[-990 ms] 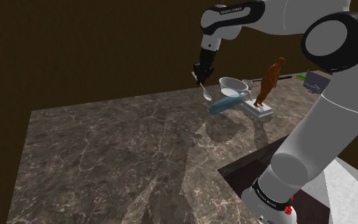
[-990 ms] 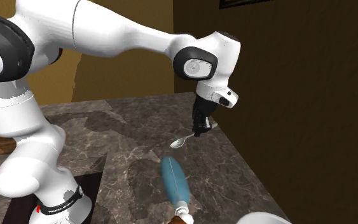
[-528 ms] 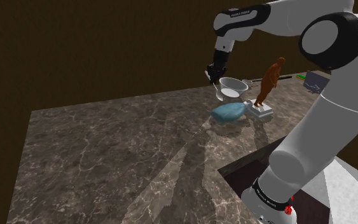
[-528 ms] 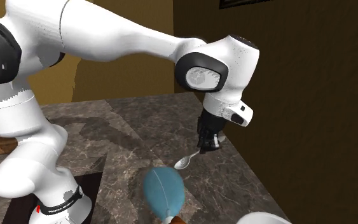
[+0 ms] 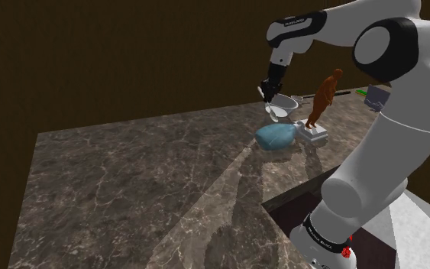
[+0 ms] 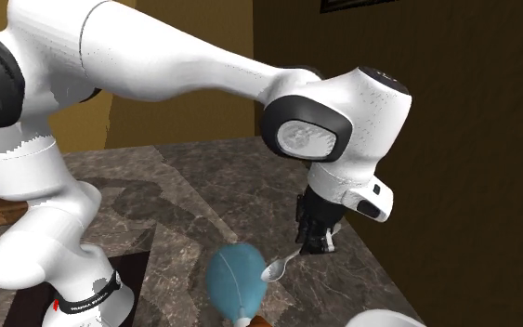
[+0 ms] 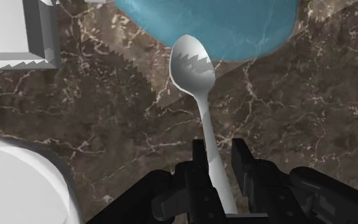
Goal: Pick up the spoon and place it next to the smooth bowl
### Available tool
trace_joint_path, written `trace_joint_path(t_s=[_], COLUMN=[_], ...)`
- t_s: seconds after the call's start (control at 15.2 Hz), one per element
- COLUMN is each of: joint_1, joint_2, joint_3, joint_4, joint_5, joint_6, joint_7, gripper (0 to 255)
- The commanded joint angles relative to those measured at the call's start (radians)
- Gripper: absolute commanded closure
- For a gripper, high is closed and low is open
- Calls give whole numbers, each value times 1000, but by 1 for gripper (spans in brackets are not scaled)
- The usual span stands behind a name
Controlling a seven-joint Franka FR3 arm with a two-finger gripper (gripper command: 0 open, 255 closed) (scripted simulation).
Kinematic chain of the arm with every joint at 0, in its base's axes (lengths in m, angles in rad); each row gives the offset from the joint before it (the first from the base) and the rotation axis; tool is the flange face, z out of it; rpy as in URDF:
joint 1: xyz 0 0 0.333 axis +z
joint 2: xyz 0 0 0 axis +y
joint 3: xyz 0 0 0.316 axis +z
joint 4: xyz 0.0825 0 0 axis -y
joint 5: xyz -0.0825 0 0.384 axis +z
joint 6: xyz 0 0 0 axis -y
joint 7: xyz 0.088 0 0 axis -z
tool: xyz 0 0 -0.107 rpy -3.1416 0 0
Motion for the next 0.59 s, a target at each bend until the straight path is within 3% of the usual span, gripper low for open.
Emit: trace_joint_path(t_s=[0.0,0.53], joint_1=[-1,-1], joint_2=[6,33], joint_3=[-1,1], joint_4=[-20,-95], joint_5=[2,11], joint_6=[25,126], joint_7=[-6,-19], gripper=[255,255])
